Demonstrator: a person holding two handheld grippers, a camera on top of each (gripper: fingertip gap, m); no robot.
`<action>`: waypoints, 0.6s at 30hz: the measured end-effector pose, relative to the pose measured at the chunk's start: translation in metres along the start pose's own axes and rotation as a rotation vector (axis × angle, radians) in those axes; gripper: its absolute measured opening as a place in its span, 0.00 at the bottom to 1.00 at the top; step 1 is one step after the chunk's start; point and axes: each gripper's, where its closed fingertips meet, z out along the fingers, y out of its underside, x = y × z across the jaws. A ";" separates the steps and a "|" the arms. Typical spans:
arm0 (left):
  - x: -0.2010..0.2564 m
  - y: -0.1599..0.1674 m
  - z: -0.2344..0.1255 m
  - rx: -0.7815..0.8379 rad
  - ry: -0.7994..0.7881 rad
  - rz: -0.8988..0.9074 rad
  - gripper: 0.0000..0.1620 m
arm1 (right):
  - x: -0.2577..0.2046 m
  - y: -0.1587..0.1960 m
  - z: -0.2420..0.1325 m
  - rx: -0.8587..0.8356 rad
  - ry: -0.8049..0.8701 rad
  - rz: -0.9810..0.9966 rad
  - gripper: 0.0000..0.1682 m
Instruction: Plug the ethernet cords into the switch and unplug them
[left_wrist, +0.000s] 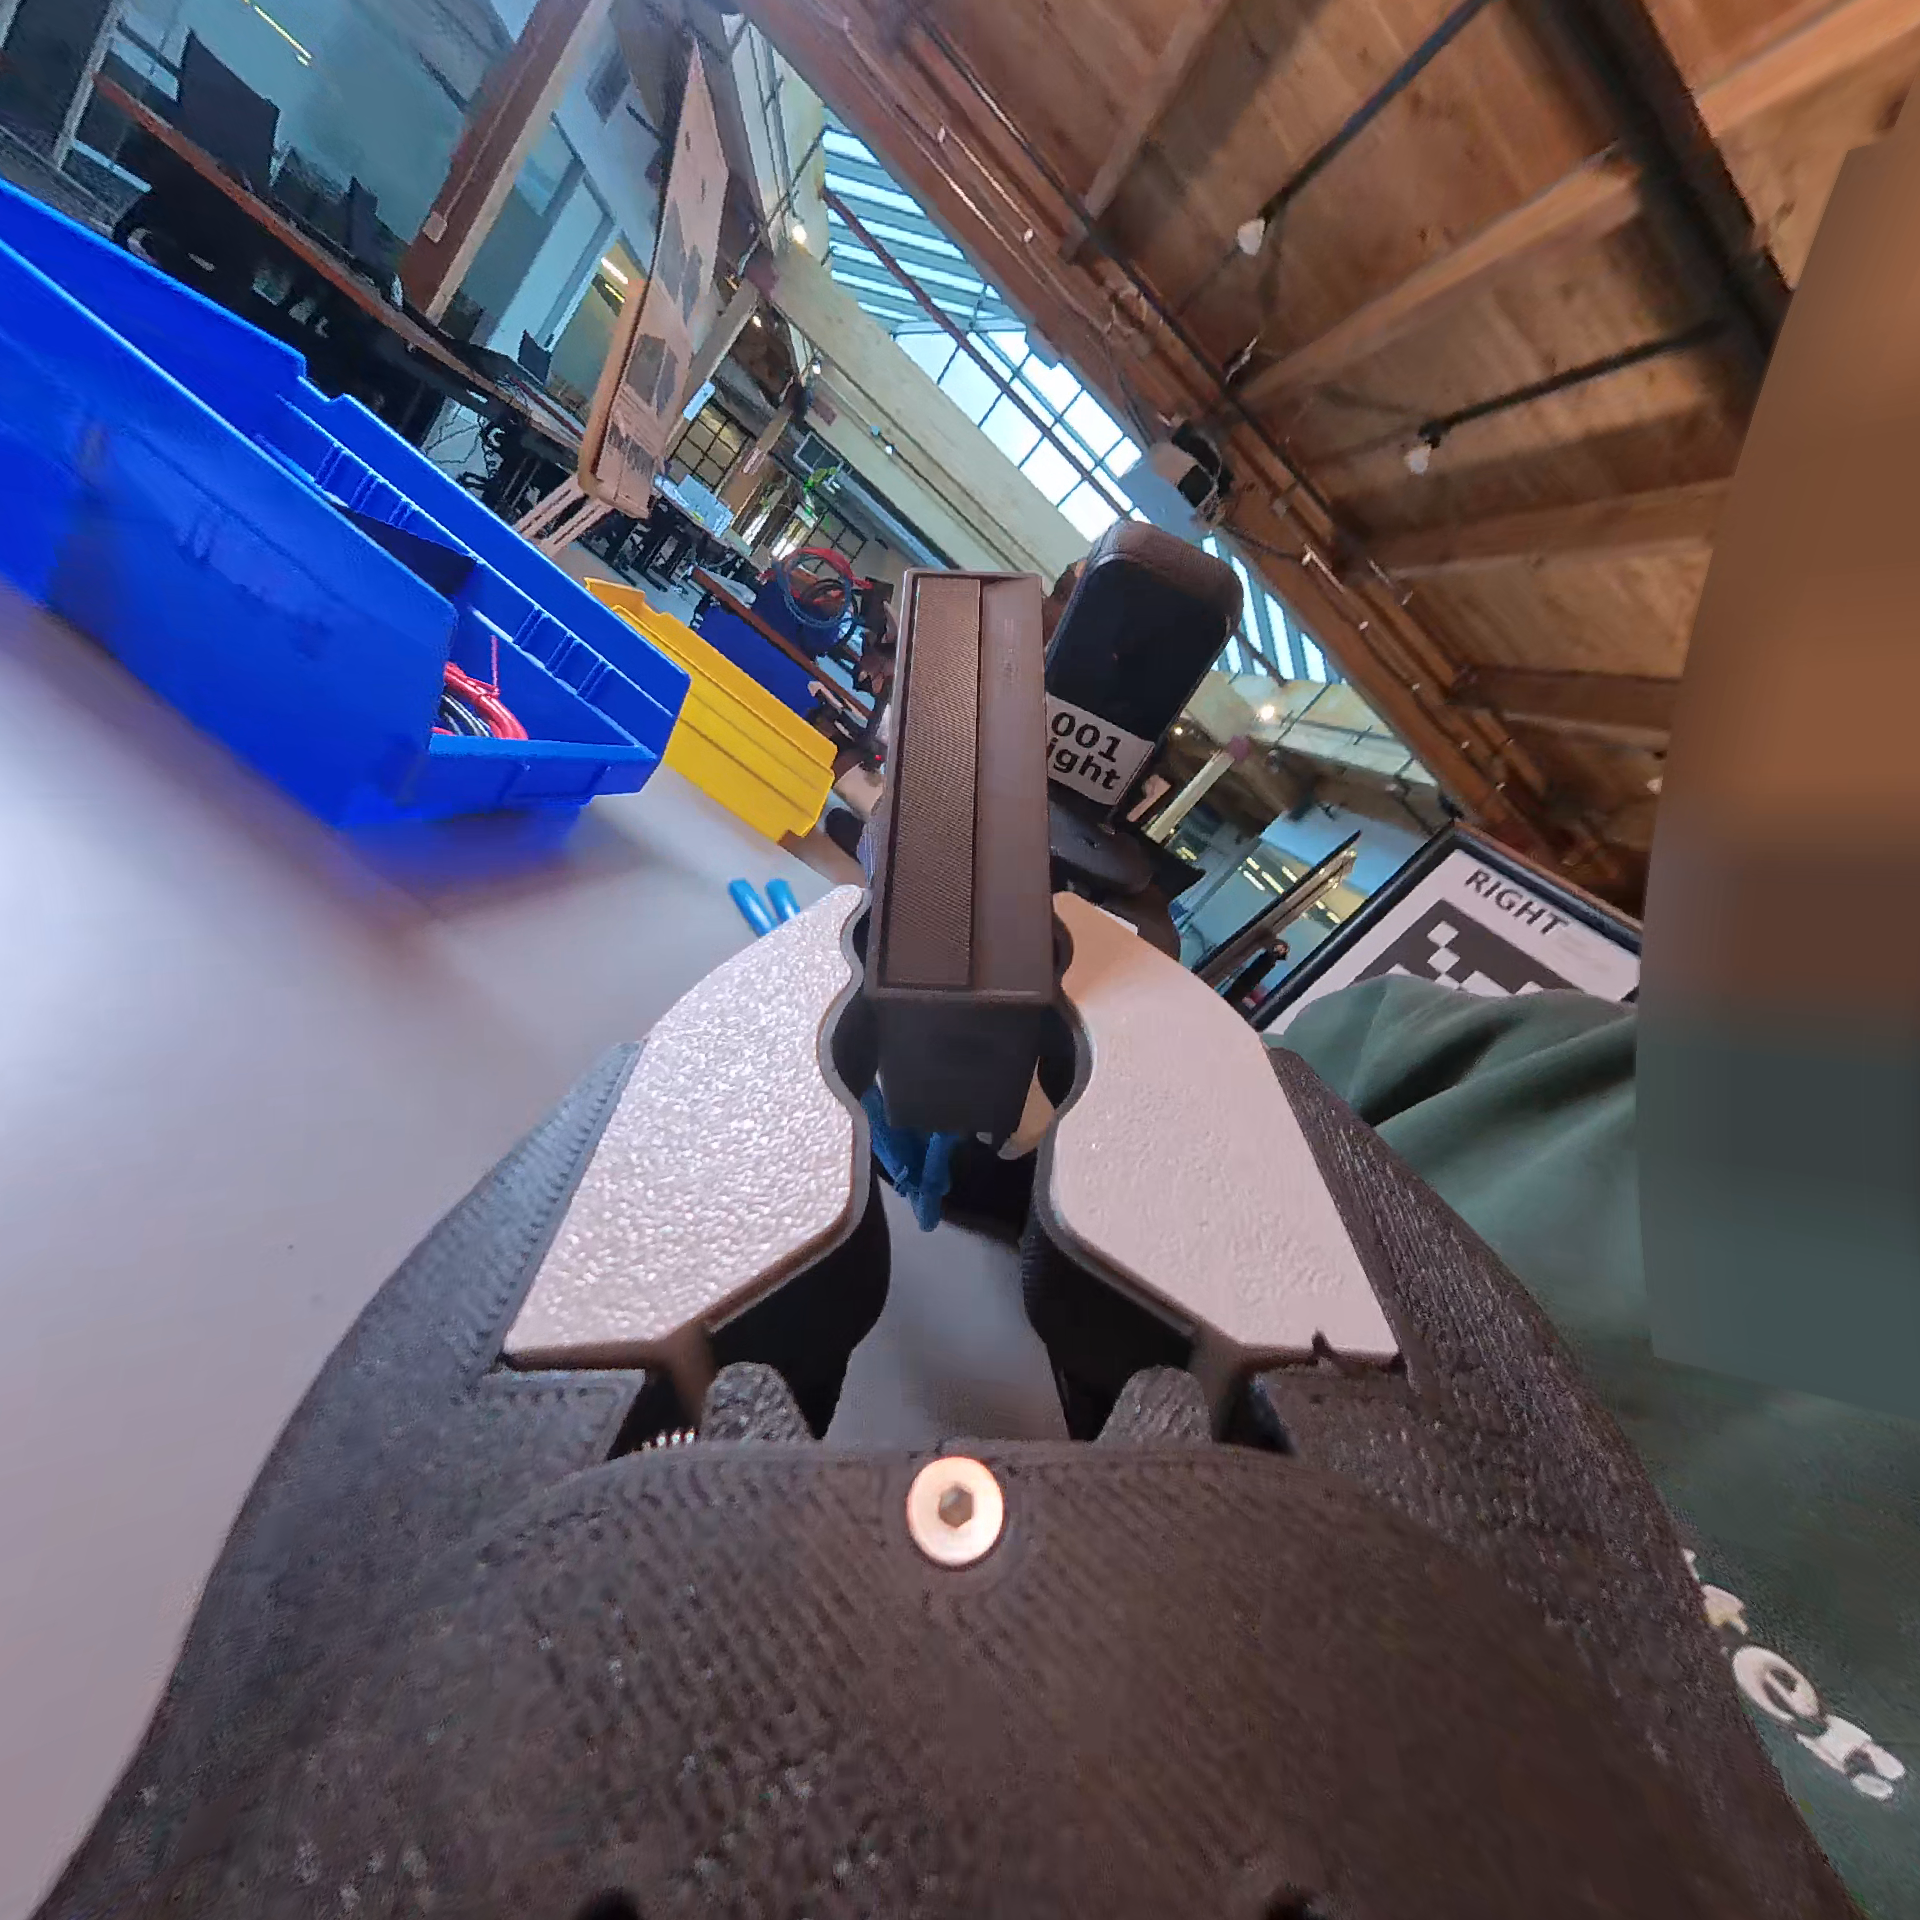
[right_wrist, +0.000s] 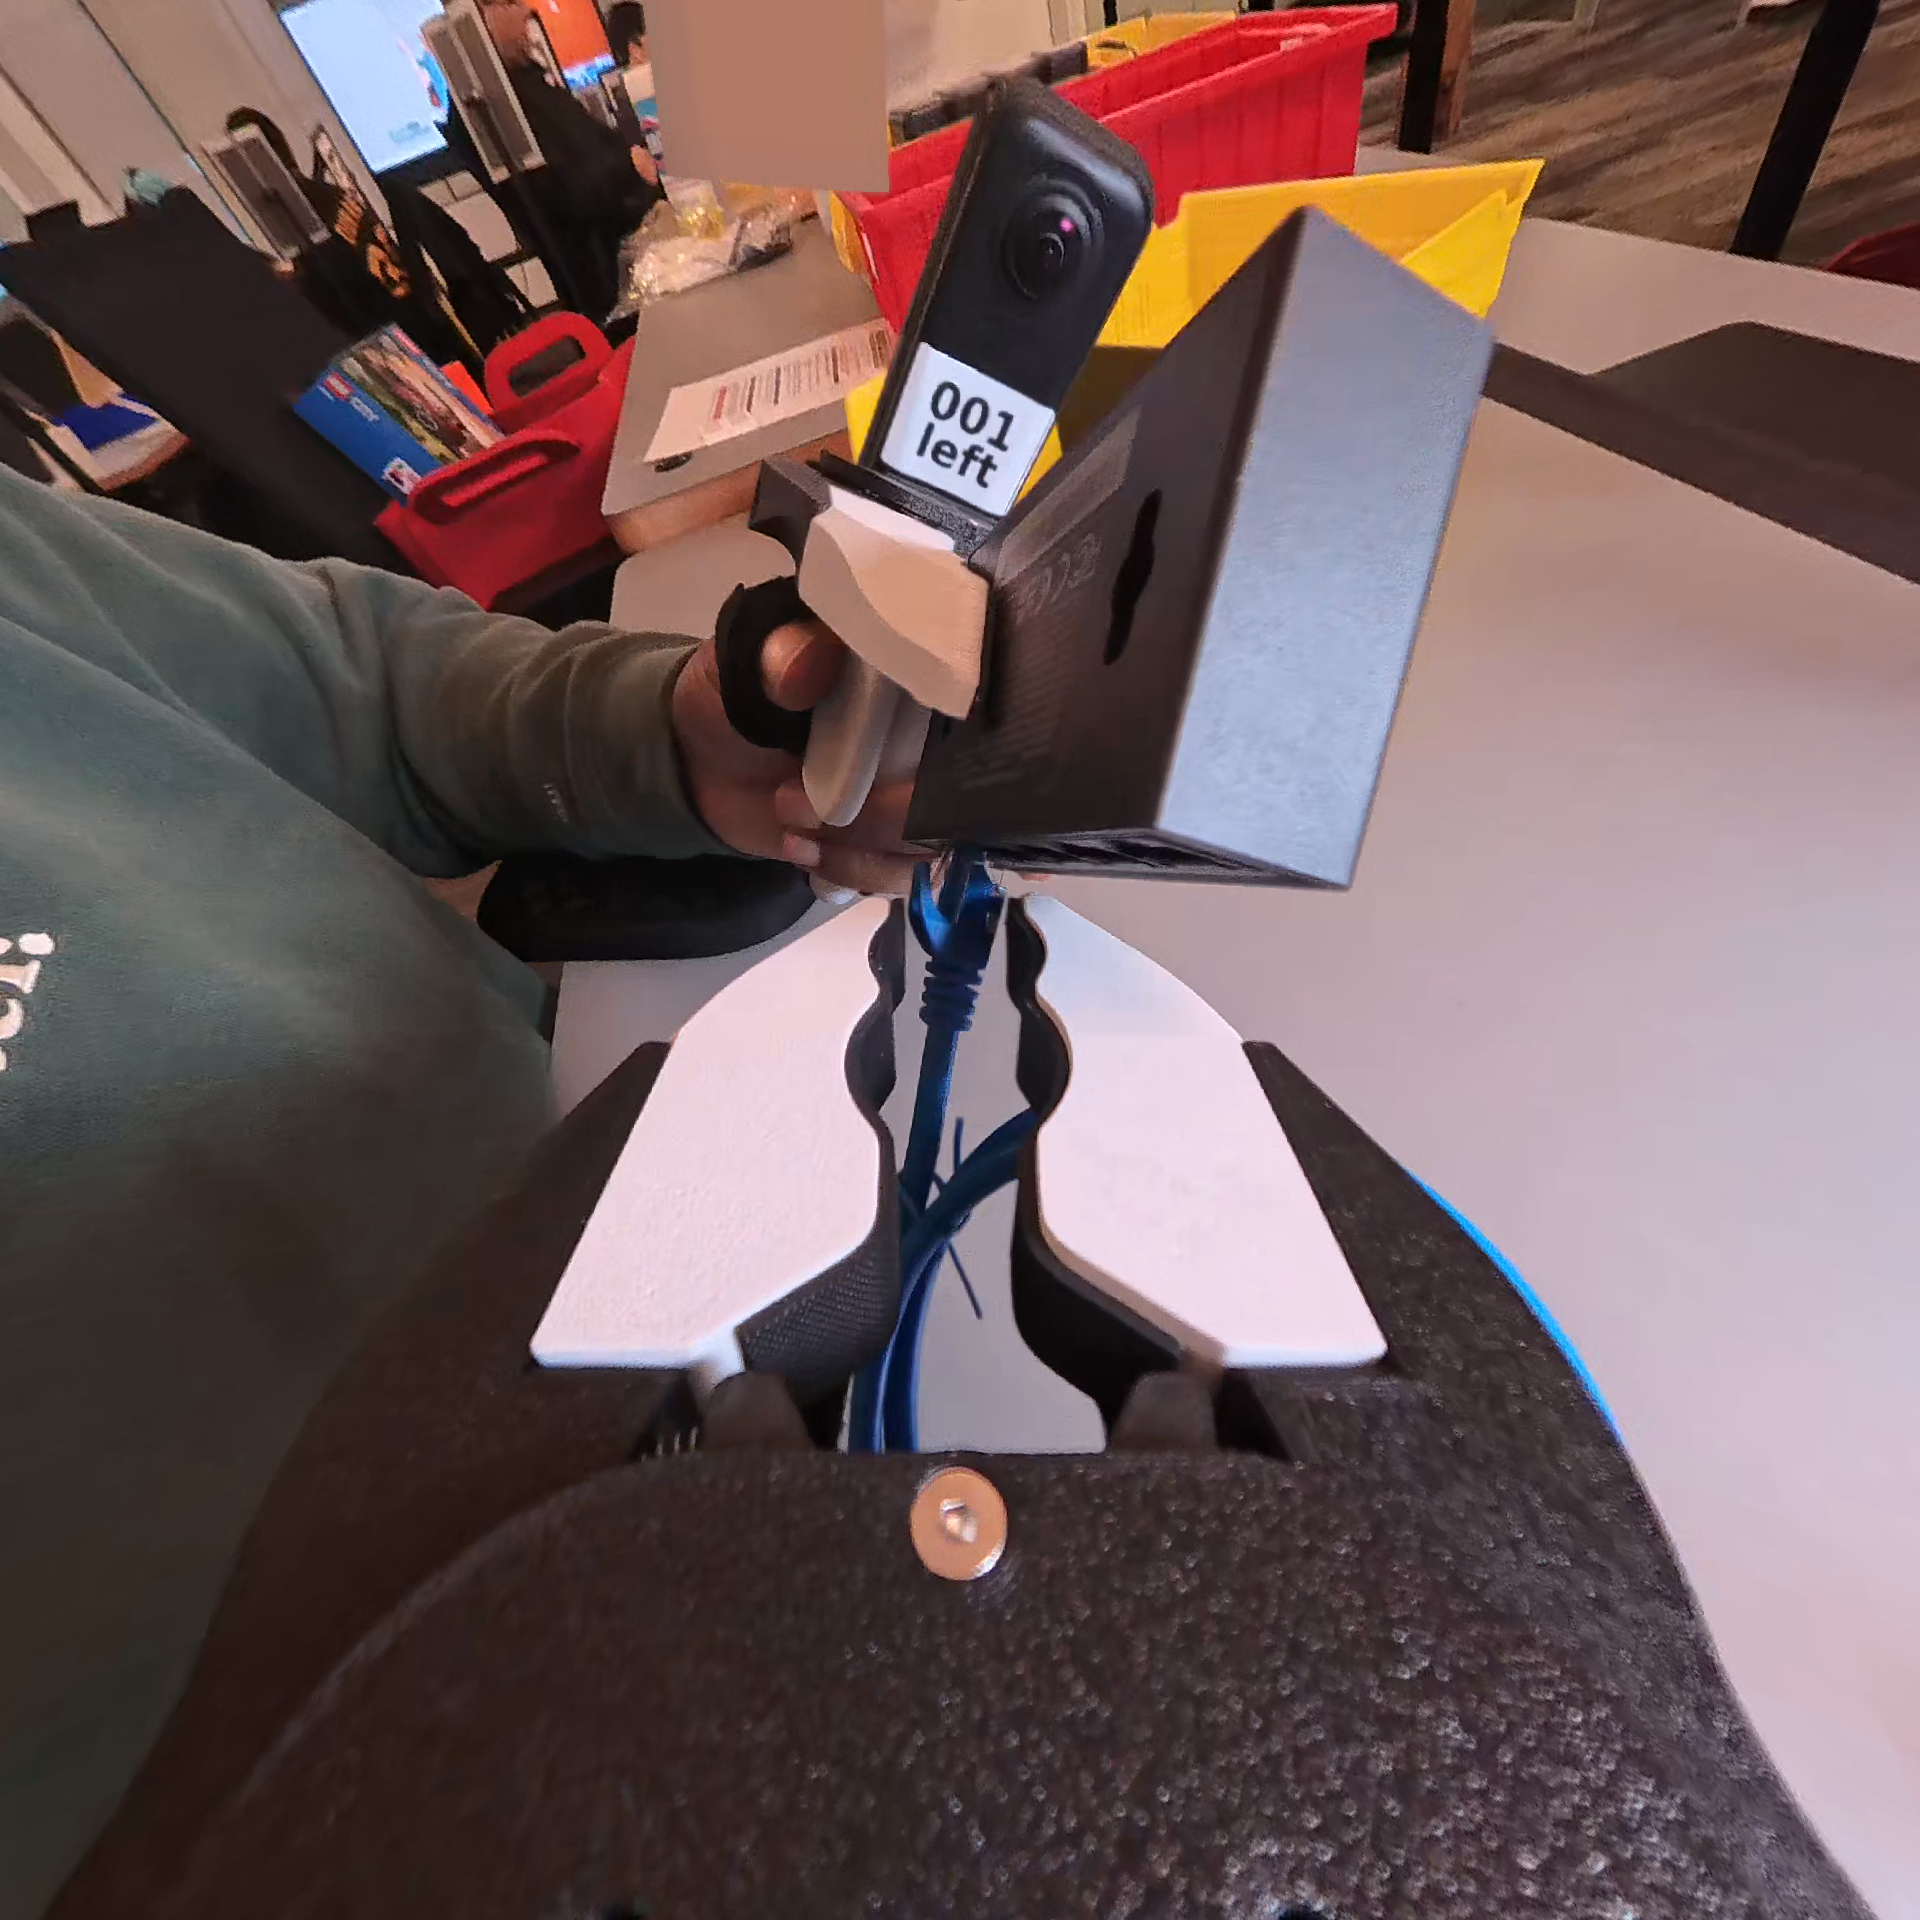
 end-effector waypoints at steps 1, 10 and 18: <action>-0.001 0.000 0.000 0.009 0.001 -0.014 0.18 | 0.000 -0.001 0.001 0.010 -0.008 0.020 0.14; -0.009 -0.001 -0.002 0.048 -0.038 -0.066 0.18 | 0.006 -0.006 -0.002 0.082 -0.086 0.185 0.10; -0.009 0.001 0.000 0.044 -0.093 -0.038 0.18 | 0.005 -0.002 0.001 0.097 -0.112 0.217 0.09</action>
